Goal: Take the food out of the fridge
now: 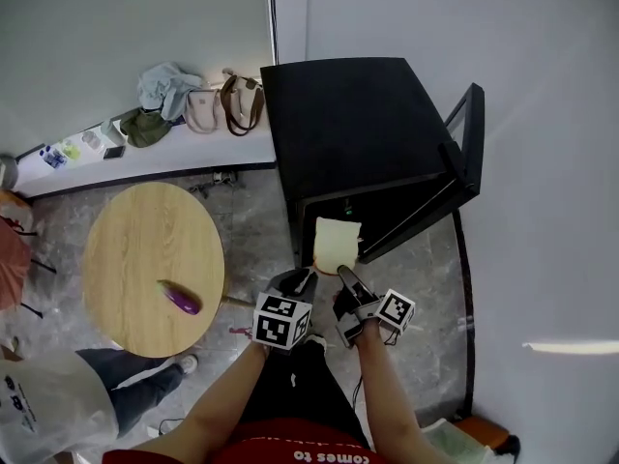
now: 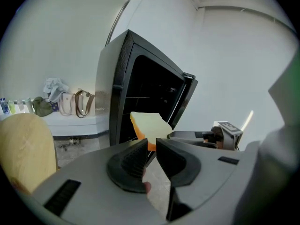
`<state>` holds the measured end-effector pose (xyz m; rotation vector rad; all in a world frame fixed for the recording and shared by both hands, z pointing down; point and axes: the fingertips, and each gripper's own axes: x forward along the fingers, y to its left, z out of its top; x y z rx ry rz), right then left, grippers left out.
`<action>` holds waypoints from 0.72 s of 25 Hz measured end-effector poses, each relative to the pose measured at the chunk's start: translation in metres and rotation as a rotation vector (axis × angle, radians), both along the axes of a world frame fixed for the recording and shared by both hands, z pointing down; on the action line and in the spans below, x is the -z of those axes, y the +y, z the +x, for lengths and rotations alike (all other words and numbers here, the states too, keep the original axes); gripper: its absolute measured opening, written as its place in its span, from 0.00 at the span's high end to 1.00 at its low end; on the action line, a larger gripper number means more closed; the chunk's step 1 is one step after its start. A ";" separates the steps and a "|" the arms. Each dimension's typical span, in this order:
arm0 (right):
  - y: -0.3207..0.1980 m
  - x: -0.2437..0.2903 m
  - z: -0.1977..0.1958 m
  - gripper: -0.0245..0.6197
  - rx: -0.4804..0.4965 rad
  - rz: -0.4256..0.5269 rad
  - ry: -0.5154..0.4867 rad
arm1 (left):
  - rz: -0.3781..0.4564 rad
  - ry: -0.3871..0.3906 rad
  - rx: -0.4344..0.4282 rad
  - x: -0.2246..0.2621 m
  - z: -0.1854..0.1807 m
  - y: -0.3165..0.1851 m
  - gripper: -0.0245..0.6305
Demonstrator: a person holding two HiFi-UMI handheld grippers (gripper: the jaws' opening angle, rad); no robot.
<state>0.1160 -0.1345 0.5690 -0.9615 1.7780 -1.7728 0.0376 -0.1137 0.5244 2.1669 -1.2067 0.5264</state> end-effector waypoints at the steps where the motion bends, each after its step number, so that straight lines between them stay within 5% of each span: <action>1: 0.004 0.005 0.001 0.83 0.006 0.007 -0.003 | 0.006 -0.001 -0.005 0.004 0.000 0.002 0.88; 18: 0.068 0.092 -0.007 0.83 0.102 0.141 -0.059 | 0.113 0.050 0.000 0.066 -0.029 0.030 0.88</action>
